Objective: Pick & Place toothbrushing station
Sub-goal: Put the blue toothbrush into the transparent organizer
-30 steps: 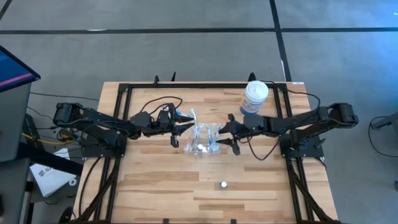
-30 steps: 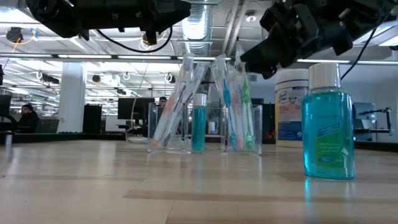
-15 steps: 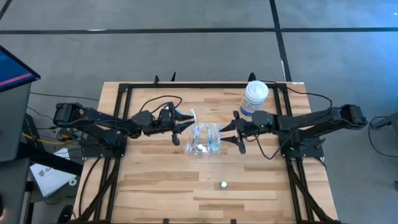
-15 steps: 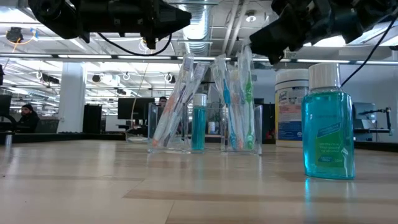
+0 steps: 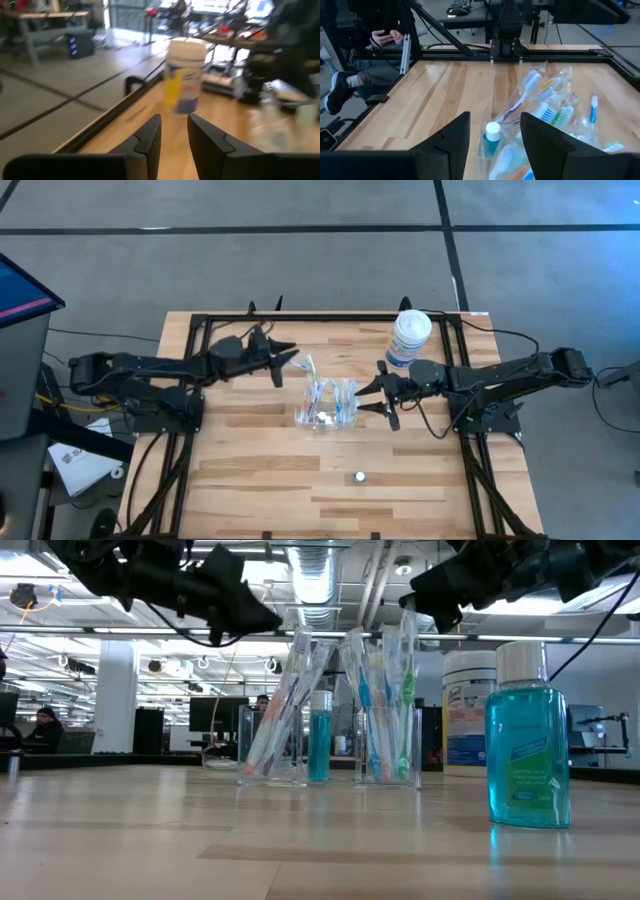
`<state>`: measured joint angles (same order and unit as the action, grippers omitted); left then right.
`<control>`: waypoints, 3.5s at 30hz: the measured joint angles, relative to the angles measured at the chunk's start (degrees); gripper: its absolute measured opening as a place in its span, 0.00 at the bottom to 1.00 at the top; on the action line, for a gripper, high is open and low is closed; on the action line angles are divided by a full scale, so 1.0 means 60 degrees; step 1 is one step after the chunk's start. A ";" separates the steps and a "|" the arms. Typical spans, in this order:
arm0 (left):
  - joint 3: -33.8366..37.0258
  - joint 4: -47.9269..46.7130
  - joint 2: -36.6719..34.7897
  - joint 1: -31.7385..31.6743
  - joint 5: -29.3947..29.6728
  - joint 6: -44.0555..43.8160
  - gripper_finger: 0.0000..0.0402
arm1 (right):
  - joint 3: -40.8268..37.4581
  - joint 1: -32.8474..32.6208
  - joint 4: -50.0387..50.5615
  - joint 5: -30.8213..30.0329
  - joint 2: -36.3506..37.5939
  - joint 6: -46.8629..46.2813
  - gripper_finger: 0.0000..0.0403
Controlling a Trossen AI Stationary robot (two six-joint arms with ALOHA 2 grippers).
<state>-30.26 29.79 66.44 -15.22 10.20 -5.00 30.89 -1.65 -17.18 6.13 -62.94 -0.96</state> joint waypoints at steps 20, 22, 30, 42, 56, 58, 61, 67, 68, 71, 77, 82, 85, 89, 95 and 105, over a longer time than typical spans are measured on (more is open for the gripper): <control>-0.0256 -0.2572 0.1337 -0.2018 -0.0786 -0.0324 0.22 | 0.0208 -0.0036 0.0010 0.0000 0.0000 0.0238 0.41; -0.0584 -0.2804 0.1705 -0.2060 -0.0949 -0.0301 0.22 | 0.0208 -0.0036 0.0010 0.0000 0.0000 0.0250 0.41; -0.2303 -0.5545 0.2736 -0.2204 -0.1429 0.0585 0.22 | 0.0208 -0.0036 0.0212 0.0000 0.0000 0.0263 0.40; -0.3893 -0.7734 0.4097 -0.2255 -0.1497 0.1722 0.22 | 0.0208 -0.0036 0.0298 0.0004 -0.0004 0.0330 0.41; -0.4233 -0.8322 0.5150 -0.2207 -0.1602 0.2601 0.22 | 0.0211 -0.0036 0.0352 0.0004 -0.0007 0.0409 0.41; -0.4233 -0.8320 0.5150 -0.2211 -0.1590 0.2632 0.22 | 0.0211 -0.0036 0.0352 0.0004 -0.0007 0.0409 0.41; -0.4233 -0.8302 0.5182 -0.2209 -0.1582 0.2819 0.22 | 0.0211 -0.0036 0.0352 0.0004 -0.0007 0.0409 0.41; -0.4237 -0.8222 0.5466 -0.2175 -0.1545 0.3099 0.25 | 0.0211 -0.0036 0.0356 0.0004 -0.0007 0.0409 0.41; -0.4234 -0.8236 0.5470 -0.2173 -0.1541 0.3111 0.26 | 0.0211 -0.0036 0.0356 0.0005 -0.0007 0.0409 0.41; -0.4237 -0.8132 0.5458 -0.2156 -0.1545 0.3118 0.31 | 0.0211 -0.0036 0.0363 0.0005 -0.0007 0.0409 0.41; -0.4208 -0.8097 0.5488 -0.2156 -0.1547 0.3585 0.40 | 0.0211 -0.0036 0.0363 0.0004 -0.0007 0.0409 0.41; -0.4204 -0.8048 0.5496 -0.2156 -0.1548 0.3621 0.42 | 0.0211 -0.0036 0.0367 0.0007 -0.0007 0.0409 0.41; -0.4204 -0.8012 0.5496 -0.2156 -0.1554 0.3621 0.41 | 0.0211 -0.0036 0.0367 0.0007 -0.0007 0.0409 0.41; -0.4182 -0.7956 0.5679 -0.2131 -0.1559 0.3658 0.40 | 0.0211 -0.0036 0.0367 0.0007 -0.0007 0.0408 0.41; -0.4193 -0.7786 0.6261 -0.2120 -0.1671 0.3685 0.39 | 0.0215 -0.0098 0.0507 0.0007 -0.0007 0.0409 0.40; -0.4171 -0.7735 0.6195 -0.2071 -0.1506 0.3738 0.35 | 0.0215 -0.0098 0.0553 0.0015 -0.0011 0.0406 0.41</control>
<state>-55.29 -16.62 103.61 -27.65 1.16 17.43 32.18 -2.24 -13.86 6.22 -63.00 1.48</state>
